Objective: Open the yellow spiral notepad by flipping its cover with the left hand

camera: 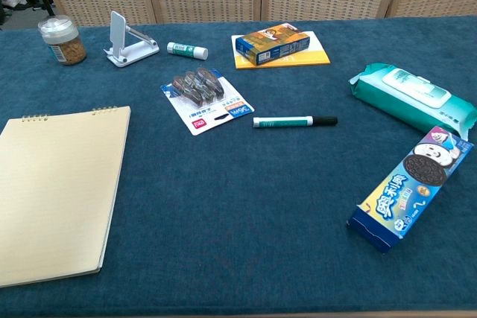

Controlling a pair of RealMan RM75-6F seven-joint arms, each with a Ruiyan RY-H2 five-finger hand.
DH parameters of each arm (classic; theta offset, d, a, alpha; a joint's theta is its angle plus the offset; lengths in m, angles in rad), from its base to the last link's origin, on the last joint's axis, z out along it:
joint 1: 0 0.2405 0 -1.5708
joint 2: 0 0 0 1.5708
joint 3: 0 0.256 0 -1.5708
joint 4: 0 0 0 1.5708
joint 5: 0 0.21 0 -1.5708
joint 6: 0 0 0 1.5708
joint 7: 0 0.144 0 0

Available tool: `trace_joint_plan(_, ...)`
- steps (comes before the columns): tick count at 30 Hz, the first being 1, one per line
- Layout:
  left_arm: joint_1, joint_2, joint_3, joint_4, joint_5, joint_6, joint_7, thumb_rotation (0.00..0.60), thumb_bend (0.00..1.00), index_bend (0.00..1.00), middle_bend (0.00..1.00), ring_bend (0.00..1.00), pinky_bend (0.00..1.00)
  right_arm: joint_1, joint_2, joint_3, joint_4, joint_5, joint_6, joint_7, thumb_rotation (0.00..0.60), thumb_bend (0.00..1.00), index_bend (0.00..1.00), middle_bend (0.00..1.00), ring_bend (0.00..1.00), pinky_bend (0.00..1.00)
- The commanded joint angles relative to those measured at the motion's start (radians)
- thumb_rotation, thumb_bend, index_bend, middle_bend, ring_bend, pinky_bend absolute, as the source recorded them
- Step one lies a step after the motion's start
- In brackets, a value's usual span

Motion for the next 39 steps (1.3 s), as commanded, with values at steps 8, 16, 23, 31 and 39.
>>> trace_joint_plan(8,-0.016,0.024,0.062,0.008,0.096,-0.016,-0.028,0.600,0.00,0.00,0.00,0.00,0.00,0.000,0.000,-0.003,0.002,-0.004,0.004,0.014,0.600,0.00,0.12,0.00,0.00,0.00)
trace_joint_plan(16,-0.098,-0.016,0.193,0.053,0.319,-0.122,0.042,0.600,0.00,0.00,0.00,0.00,0.00,-0.005,0.005,-0.002,-0.006,-0.003,0.013,0.033,0.600,0.00,0.12,0.00,0.00,0.00)
trace_joint_plan(23,-0.140,-0.124,0.252,0.151,0.433,-0.150,0.094,0.600,0.00,0.00,0.00,0.00,0.00,-0.003,0.009,-0.002,-0.001,0.006,0.001,0.059,0.600,0.00,0.12,0.00,0.00,0.00)
trace_joint_plan(31,-0.167,-0.173,0.294,0.217,0.456,-0.174,0.080,0.600,0.04,0.00,0.00,0.00,0.00,-0.005,0.013,-0.002,0.000,0.006,0.005,0.080,0.600,0.00,0.12,0.00,0.00,0.00)
trace_joint_plan(39,-0.177,-0.205,0.297,0.250,0.431,-0.184,0.084,0.600,0.10,0.00,0.00,0.00,0.00,-0.003,0.013,-0.004,0.000,0.001,0.002,0.082,0.600,0.00,0.12,0.00,0.00,0.00)
